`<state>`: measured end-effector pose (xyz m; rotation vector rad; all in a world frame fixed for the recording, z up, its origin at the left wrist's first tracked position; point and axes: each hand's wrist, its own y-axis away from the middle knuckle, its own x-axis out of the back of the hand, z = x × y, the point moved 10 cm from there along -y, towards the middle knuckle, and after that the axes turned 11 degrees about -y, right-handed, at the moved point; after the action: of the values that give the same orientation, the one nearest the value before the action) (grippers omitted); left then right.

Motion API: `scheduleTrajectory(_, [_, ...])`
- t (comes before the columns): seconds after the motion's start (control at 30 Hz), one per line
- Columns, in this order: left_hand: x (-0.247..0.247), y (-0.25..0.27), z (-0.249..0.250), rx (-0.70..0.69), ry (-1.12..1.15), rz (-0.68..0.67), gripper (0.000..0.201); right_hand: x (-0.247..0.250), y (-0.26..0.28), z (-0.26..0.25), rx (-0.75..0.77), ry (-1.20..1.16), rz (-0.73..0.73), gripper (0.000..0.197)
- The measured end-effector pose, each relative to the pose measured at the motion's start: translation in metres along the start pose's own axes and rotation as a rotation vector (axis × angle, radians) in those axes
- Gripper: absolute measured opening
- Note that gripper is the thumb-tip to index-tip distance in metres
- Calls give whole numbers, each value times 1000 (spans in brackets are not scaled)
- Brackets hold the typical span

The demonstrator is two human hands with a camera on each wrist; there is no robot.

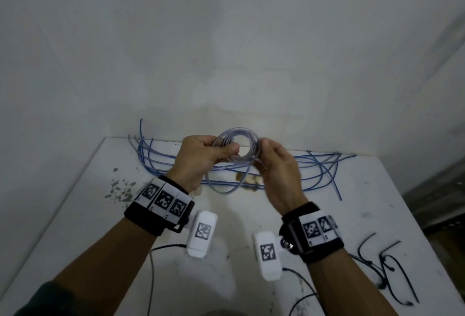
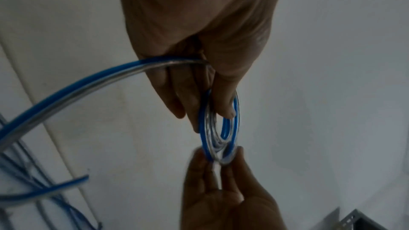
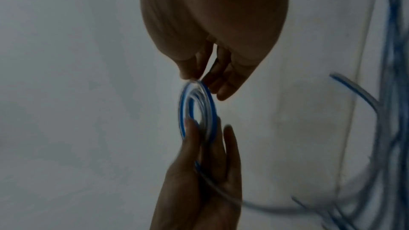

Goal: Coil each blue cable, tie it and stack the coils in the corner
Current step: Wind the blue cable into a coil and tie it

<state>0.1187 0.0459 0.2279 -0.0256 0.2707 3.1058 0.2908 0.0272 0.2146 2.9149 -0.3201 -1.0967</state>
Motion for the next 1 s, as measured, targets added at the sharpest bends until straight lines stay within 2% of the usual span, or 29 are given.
scheduleTrajectory(0.1, [0,5,-2,-20,-122,-31,16,-10,-8,-36,134,301,-90,11])
scheduleTrajectory(0.17, [-4,6,-3,-10,-101,-38,14,-22,-8,-43,244,597,-170,15])
scheduleTrajectory(0.23, [-8,6,-2,3,-80,-44,10,-33,-1,-45,397,788,-218,18])
scheduleTrajectory(0.33, [-13,6,-3,12,-80,-74,11,-36,11,-41,627,913,-214,25])
scheduleTrajectory(0.47, [-15,11,-6,13,-130,-122,10,-31,10,-48,782,1004,-158,33])
scheduleTrajectory(0.53, [-12,12,-5,14,-156,-126,11,-30,4,-51,760,1012,-164,31])
scheduleTrajectory(0.67, [-10,10,6,-29,-259,-146,11,-29,-11,-32,457,923,-221,39])
scheduleTrajectory(0.83, [-8,1,16,-83,-475,-160,11,-29,-13,-24,271,845,-183,45])
scheduleTrajectory(0.9, [-7,-2,18,-109,-513,-155,12,-31,-12,-24,278,863,-174,47])
scheduleTrajectory(1.0, [-6,-5,18,-113,-524,-138,12,-37,-4,-29,435,928,-129,47])
